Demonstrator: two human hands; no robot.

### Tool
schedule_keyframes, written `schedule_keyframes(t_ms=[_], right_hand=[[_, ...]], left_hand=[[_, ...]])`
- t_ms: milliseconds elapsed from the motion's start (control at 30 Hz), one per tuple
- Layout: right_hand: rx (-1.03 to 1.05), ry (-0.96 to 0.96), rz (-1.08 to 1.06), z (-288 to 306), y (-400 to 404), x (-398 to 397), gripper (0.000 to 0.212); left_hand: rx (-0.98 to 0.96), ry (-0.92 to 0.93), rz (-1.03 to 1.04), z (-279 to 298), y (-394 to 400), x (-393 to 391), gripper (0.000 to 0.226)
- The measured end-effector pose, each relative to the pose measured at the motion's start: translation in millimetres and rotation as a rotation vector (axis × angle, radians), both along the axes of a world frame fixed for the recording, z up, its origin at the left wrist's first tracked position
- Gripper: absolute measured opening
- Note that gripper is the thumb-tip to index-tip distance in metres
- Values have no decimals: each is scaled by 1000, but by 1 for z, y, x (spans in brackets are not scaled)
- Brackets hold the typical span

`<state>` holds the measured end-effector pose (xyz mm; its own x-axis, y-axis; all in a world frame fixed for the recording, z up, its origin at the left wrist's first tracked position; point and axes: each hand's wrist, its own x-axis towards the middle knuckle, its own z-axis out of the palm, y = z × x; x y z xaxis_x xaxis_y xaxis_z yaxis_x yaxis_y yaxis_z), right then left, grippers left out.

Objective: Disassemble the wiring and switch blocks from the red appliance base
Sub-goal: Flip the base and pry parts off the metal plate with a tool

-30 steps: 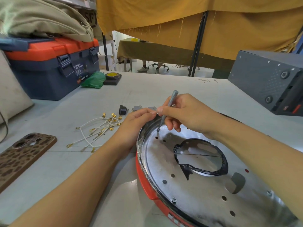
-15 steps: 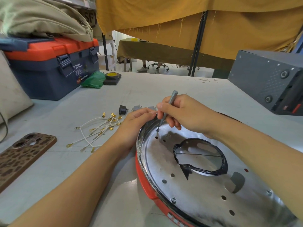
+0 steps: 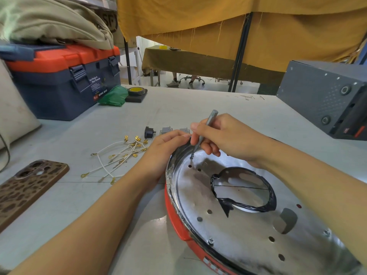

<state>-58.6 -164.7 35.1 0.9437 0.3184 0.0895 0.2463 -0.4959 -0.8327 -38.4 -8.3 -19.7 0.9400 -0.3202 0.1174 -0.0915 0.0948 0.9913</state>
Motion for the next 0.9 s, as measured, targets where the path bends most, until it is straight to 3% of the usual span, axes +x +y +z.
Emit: schedule_keyframes(t_ms=[167, 400, 633, 900], right_hand=[[-27, -15, 0, -2, 1, 1, 40], [-77, -28, -34, -2, 2, 4, 20], [18, -30, -35, 0, -3, 1, 27], [-46, -11, -25, 2, 0, 0, 32]], left_hand=[[4, -3, 3, 0, 0, 0, 18], [-28, 13, -33, 1, 0, -2, 18], [12, -24, -13, 1, 0, -1, 19], [9, -21, -23, 1, 0, -2, 21]])
